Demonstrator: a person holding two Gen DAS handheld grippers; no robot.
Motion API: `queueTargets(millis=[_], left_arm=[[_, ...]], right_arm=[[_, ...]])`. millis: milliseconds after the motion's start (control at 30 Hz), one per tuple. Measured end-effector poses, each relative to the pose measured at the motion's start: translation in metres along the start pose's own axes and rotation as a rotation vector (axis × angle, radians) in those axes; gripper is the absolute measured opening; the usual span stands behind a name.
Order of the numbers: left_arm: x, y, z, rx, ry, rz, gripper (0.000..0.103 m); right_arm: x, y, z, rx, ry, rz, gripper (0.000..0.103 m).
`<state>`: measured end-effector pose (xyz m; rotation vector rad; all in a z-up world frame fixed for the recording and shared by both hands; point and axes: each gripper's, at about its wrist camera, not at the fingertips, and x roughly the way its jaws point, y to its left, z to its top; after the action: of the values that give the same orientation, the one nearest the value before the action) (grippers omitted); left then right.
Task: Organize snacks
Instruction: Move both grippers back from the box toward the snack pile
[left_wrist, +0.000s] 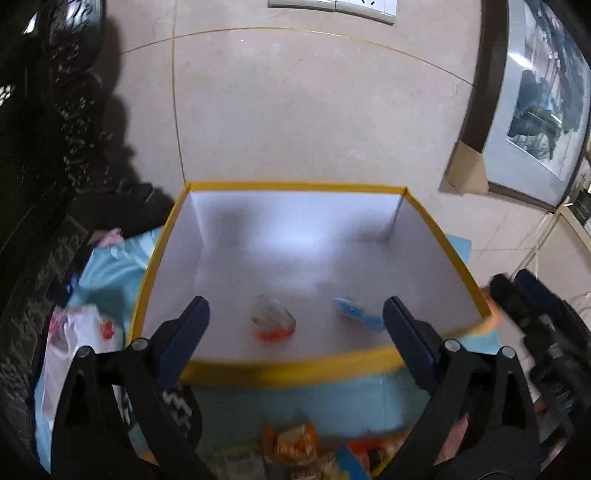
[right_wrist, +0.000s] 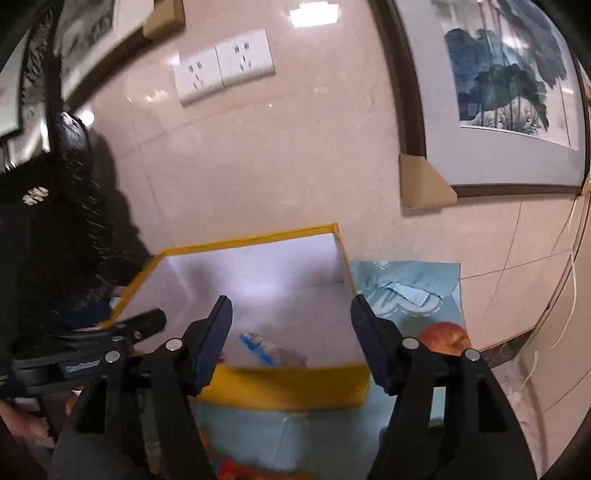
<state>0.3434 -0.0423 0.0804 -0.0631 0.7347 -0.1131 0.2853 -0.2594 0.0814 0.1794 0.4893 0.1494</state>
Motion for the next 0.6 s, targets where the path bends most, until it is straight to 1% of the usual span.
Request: queueTargets(millis=[67,133,200,233,333,367,433,533,600], left_arm=[[-0.017,0.005,-0.012,-0.01,0.002,-0.013,0.096],[-0.035,0.009,-0.026,-0.015,-0.001,-0.029,0.096],[-0.062,0.012,-0.047,-0.01,-0.008,-0.051,0.096],[-0.076,0.012,-0.06,-0.005,-0.017,-0.06,0.096],[-0.105,0.011,-0.092,0.011,-0.011,-0.072,0.096],[-0.119,0.009,-0.11,0.021,-0.011,-0.074,0.096],[-0.134,0.006,-0.133,0.038,-0.011,-0.071,0.096],[-0.159,0.002,-0.178,0.041,-0.011,-0.047,0.096],[-0.166,0.001,-0.199,0.034,-0.004,-0.059,0.096]], right_arm=[[-0.016,-0.004,-0.004,0.008,0.028,0.034,0.07],[-0.04,-0.006,-0.012,0.021,0.05,0.072,0.078],[-0.066,-0.004,-0.027,0.021,0.055,0.09,0.1],[-0.08,-0.002,-0.034,0.023,0.043,0.094,0.102],[-0.117,0.008,-0.06,-0.006,0.026,0.1,0.102],[-0.127,0.012,-0.067,-0.018,0.022,0.099,0.102],[-0.15,0.021,-0.087,-0.046,0.012,0.088,0.102],[-0.176,0.035,-0.115,-0.103,0.003,0.068,0.102],[-0.191,0.042,-0.133,-0.133,-0.011,0.055,0.102]])
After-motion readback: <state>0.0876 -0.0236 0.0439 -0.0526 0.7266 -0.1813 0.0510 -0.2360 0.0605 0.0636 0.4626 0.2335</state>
